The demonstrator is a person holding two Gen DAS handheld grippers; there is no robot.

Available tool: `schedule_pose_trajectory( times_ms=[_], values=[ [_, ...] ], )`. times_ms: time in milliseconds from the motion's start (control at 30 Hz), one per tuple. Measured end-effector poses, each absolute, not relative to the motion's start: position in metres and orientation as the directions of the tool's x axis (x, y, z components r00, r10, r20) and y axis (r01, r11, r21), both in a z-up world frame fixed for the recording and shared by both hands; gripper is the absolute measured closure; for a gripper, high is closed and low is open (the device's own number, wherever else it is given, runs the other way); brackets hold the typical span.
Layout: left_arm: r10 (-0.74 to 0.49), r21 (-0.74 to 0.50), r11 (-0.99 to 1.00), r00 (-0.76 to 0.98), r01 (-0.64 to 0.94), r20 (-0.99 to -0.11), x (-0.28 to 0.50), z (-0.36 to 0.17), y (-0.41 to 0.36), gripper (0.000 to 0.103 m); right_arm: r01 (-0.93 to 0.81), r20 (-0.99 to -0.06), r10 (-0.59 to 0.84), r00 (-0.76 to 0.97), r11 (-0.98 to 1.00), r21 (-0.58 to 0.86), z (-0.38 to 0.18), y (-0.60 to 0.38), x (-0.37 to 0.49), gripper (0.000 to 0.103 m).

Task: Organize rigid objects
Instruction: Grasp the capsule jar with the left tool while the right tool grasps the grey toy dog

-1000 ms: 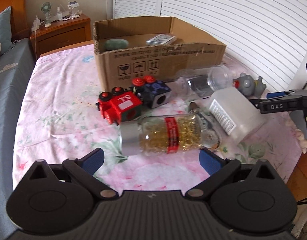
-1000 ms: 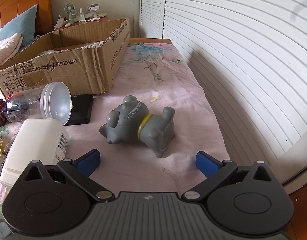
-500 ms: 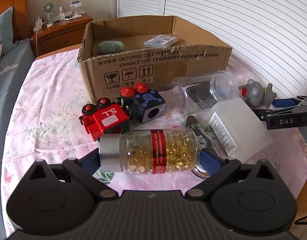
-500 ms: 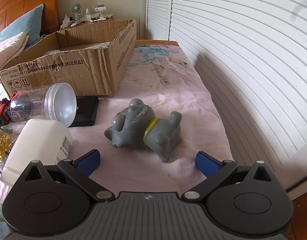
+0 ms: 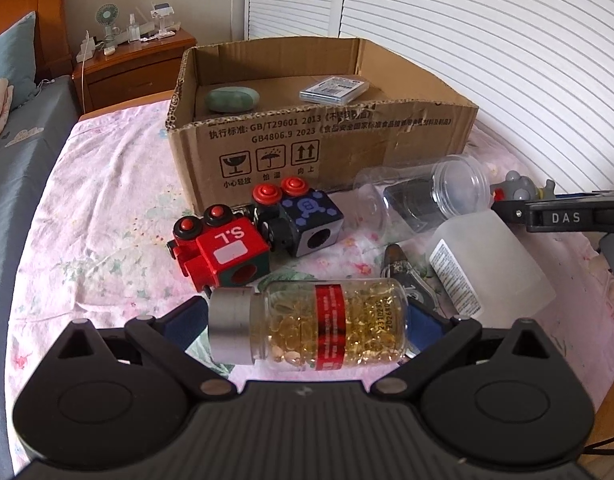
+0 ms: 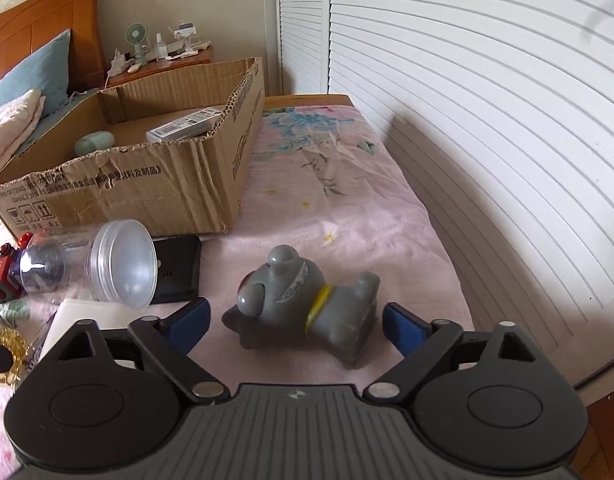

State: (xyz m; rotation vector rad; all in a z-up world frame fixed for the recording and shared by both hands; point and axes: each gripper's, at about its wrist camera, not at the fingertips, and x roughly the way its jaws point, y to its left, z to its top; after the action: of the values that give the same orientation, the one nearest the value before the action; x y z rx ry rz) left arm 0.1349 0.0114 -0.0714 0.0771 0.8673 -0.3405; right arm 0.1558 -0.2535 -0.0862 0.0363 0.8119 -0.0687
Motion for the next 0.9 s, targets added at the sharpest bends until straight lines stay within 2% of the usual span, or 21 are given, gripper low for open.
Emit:
schedule_pose_trajectory(
  times_ms=[67,300,367,900],
  values=[
    [-0.262,-0.072,0.944,0.597,0.323,-0.758,0.135,-0.072,0.011,0.003,0.085,-0.733,-0.091,0.674,0.995,-0.046,-0.089,-0.246,0.16,0.011],
    [-0.261,-0.068,0.943,0.594,0.326,-0.761,0.135,-0.071,0.006,0.005,0.12,-0.734,-0.114,0.67,0.992,-0.044,-0.091,-0.248,0.165,0.016],
    [-0.255,-0.059,0.943,0.596,0.327,-0.762,0.134,-0.07,0.006,0.009,0.115,-0.736,-0.117,0.667,0.992,-0.054,-0.09,-0.248,0.164,0.017],
    [-0.271,-0.037,0.92,0.564,0.391,-0.78,0.133,-0.064,0.012,0.009,-0.054,-0.742,-0.024,0.67,0.995,-0.08,-0.073,-0.247,0.145,0.018]
  ],
)
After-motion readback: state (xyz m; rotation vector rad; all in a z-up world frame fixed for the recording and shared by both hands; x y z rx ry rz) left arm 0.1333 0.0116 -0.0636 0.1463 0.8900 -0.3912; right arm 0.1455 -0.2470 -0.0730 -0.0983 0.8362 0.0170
